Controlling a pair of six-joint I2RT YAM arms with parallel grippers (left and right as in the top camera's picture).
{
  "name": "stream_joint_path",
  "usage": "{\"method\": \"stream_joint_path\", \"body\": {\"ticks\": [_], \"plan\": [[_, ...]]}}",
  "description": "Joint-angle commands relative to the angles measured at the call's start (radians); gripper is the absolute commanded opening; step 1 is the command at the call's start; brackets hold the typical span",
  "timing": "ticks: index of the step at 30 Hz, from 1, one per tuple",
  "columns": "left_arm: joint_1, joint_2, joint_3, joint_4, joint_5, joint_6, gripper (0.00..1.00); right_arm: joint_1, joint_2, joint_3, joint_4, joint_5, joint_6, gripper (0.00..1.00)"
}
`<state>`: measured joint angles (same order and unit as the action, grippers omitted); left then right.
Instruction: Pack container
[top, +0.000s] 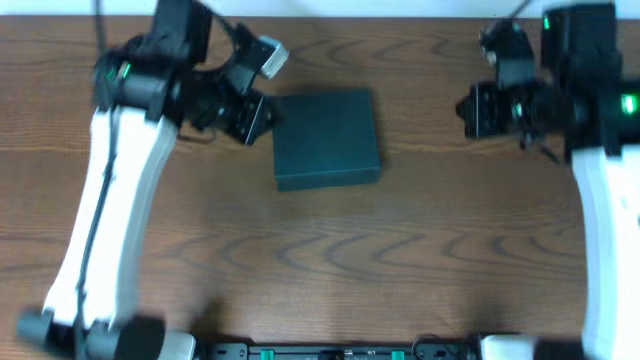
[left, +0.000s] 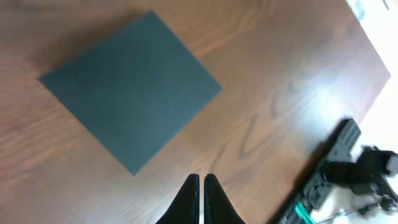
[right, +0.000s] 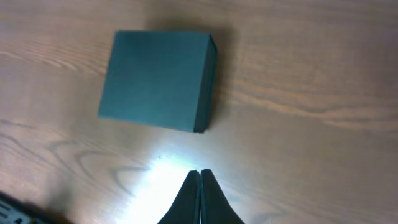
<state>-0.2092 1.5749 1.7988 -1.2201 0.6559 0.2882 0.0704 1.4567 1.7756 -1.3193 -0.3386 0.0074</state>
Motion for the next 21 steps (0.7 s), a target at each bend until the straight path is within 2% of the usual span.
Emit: {"method": "stream_joint_path", "body": {"ticks": [1,3,4,8,9,10,11,21], "plan": [[-0.028,-0.128,-0.187,0.057,-0.068,-0.122,0.06,0.008,-0.169,-0.231,0.057,-0.088,-0.024,0.02],[-0.077,-0.230,-0.327,0.113,-0.123,-0.187,0.06,0.009,-0.300,-0.397,0.107,-0.143,-0.024,0.01],[-0.127,-0.294,-0.417,0.147,-0.181,-0.262,0.06,0.010,-0.390,-0.504,0.141,-0.143,-0.024,0.01],[-0.289,-0.422,-0.574,0.234,-0.329,-0.443,0.06,0.010,-0.612,-0.732,0.199,-0.144,-0.019,0.02],[-0.304,-0.427,-0.576,0.238,-0.360,-0.465,0.06,0.010,-0.634,-0.749,0.198,-0.143,-0.019,0.17],[-0.317,-0.428,-0.575,0.242,-0.401,-0.500,0.13,0.010,-0.652,-0.763,0.192,-0.142,-0.019,0.50],[-0.319,-0.428,-0.575,0.246,-0.437,-0.540,0.96,0.010,-0.662,-0.770,0.175,-0.134,-0.019,0.99],[-0.317,-0.425,-0.575,0.245,-0.457,-0.558,0.96,0.010,-0.663,-0.771,0.156,-0.132,-0.020,0.99]]}}
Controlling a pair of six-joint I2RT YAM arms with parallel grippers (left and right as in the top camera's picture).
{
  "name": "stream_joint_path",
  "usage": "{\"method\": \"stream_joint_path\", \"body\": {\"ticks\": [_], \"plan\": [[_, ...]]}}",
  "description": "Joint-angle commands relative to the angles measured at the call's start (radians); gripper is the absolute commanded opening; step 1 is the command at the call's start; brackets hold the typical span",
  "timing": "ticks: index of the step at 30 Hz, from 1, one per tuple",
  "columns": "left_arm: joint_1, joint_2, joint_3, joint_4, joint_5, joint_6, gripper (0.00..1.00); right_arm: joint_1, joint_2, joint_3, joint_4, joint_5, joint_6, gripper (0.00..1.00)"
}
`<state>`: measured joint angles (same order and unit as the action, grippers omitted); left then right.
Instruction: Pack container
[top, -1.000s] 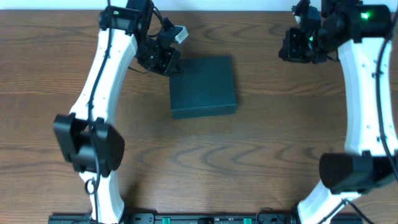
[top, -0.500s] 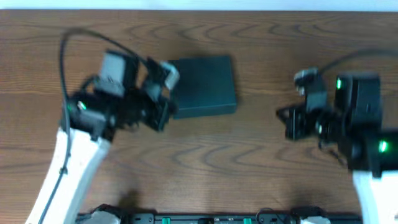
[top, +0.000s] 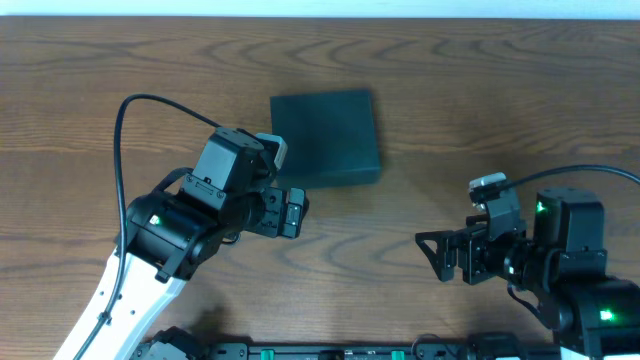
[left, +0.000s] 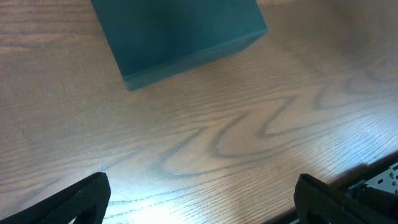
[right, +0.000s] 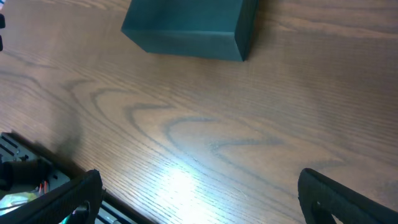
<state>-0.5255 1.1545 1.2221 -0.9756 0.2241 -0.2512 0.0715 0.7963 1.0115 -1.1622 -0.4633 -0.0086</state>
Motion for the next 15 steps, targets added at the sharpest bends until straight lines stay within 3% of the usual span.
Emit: {"method": "stream_joint_path", "body": {"ticks": [1,12,15], "plan": [[-0.001,-0.005,0.002,0.000,-0.025,-0.018,0.96,0.008,-0.002,-0.007,-0.001,-0.008,-0.004,0.99],[-0.001,-0.005,0.002,-0.001,-0.025,-0.018,0.96,0.008,-0.002,-0.007,-0.002,-0.008,-0.004,0.99],[0.003,-0.005,0.000,-0.014,-0.148,0.027,0.96,0.008,-0.002,-0.007,-0.001,-0.008,-0.004,0.99]]}}
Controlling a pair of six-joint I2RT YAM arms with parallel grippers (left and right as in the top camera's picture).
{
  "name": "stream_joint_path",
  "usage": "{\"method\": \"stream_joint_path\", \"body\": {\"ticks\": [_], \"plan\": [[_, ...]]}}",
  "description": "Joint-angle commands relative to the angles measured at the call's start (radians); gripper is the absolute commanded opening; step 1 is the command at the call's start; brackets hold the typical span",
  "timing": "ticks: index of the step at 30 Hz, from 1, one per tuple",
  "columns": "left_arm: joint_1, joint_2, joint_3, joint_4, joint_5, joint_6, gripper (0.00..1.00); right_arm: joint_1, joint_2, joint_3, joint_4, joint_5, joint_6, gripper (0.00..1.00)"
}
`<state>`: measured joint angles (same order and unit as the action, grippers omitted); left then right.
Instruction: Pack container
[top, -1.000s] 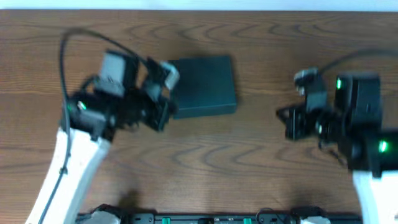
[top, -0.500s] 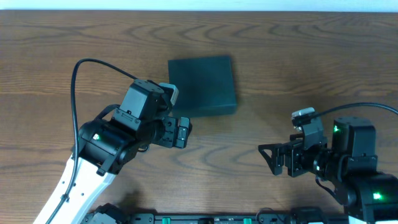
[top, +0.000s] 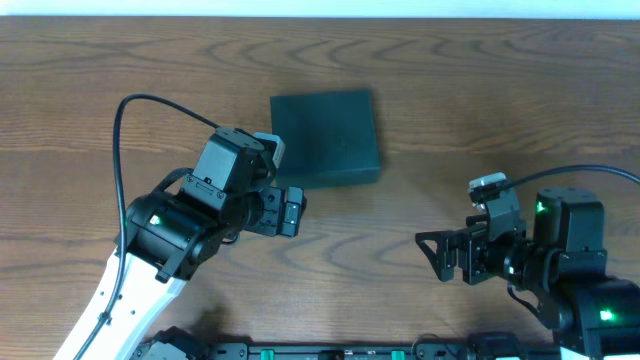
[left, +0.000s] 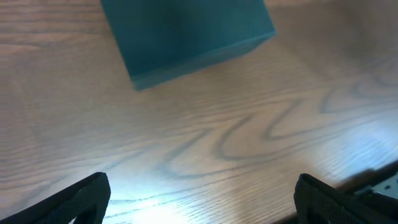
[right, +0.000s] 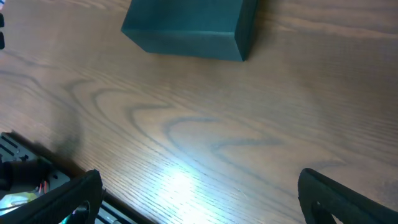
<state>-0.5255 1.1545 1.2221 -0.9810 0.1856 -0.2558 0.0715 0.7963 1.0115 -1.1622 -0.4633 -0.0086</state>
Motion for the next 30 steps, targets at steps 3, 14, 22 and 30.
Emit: {"method": "stream_joint_path", "body": {"ticks": [3,14,22,30], "plan": [[0.040,-0.005,-0.004,0.001,-0.216,0.032,0.96,0.008,-0.002,-0.007,-0.001,-0.008,-0.004,0.99],[0.429,-0.208,-0.246,0.261,-0.133,0.064,0.96,0.008,-0.002,-0.007,-0.001,-0.008,-0.004,0.99],[0.543,-0.497,-0.696,0.565,-0.133,0.165,0.96,0.008,-0.002,-0.007,-0.001,-0.008,-0.004,0.99],[0.606,-0.782,-0.988,0.631,-0.133,0.171,0.96,0.008,-0.002,-0.007,-0.002,-0.008,-0.004,0.99]]}}
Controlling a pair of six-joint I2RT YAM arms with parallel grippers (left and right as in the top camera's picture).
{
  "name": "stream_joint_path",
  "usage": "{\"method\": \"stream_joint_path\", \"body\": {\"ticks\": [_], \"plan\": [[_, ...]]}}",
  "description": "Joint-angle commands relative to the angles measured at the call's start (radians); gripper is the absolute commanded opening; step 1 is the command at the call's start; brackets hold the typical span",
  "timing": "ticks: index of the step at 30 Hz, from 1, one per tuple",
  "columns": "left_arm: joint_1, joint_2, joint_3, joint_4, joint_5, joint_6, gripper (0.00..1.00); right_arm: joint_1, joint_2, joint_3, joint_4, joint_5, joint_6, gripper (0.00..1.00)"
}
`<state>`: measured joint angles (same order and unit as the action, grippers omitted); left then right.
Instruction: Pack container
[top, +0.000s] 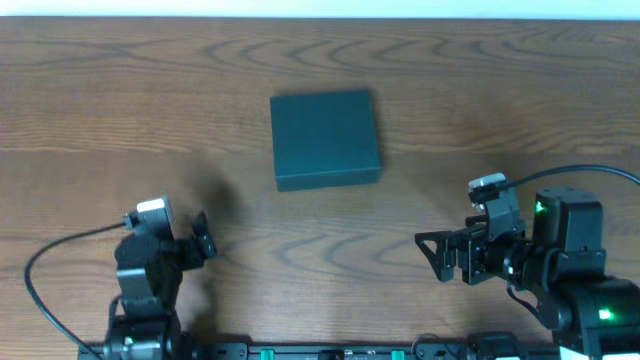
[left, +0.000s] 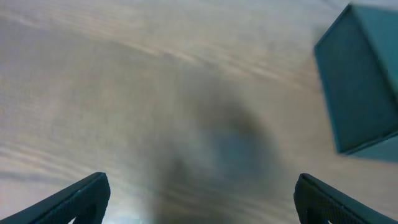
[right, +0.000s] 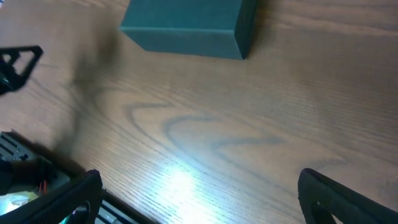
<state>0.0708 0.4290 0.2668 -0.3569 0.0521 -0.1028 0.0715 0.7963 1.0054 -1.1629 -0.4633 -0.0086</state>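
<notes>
A dark green closed box (top: 325, 138) lies flat on the wooden table (top: 480, 110), slightly back of the middle. My left gripper (top: 197, 243) is open near the front left, well away from the box, which shows only at the right edge of the blurred left wrist view as the box (left: 364, 81). My right gripper (top: 432, 257) is open near the front right, facing left, with nothing between its fingers. In the right wrist view the box (right: 193, 25) sits at the top.
The left arm's finger (right: 18, 62) shows at the left edge of the right wrist view. A black rail (top: 340, 350) runs along the table's front edge. No other objects are in view.
My left arm has moved from beside the box's front left corner to the front left of the table. It stays open. The right arm and the box have not moved.
At first both grippers were shut, at the back on either side of the box. Then both were open nearer the front, the left by the box's front left corner, and stayed so. Now the left is far from the box.
</notes>
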Motion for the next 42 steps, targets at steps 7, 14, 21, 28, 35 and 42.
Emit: {"method": "stream_joint_path", "body": {"ticks": [7,14,21,28,35,42], "plan": [[0.010,-0.237,-0.156,0.007,0.001,0.009,0.96,0.008,-0.002,-0.001,0.000,-0.008,-0.004,0.99],[0.009,-0.310,-0.163,0.012,0.001,0.010,0.96,0.008,-0.002,-0.001,-0.001,-0.008,-0.004,0.99],[0.009,-0.403,-0.163,0.011,0.012,0.010,0.96,0.008,-0.002,-0.001,0.000,-0.008,-0.004,0.99],[0.007,-0.425,-0.163,0.012,0.012,0.010,0.96,0.008,-0.002,-0.001,0.000,-0.008,-0.004,0.99],[0.007,-0.425,-0.163,0.012,0.012,0.010,0.96,0.008,-0.002,-0.001,-0.001,-0.008,-0.004,0.99],[0.007,-0.425,-0.163,0.012,0.012,0.010,0.96,0.008,-0.002,-0.001,0.000,-0.008,-0.004,0.99]]}}
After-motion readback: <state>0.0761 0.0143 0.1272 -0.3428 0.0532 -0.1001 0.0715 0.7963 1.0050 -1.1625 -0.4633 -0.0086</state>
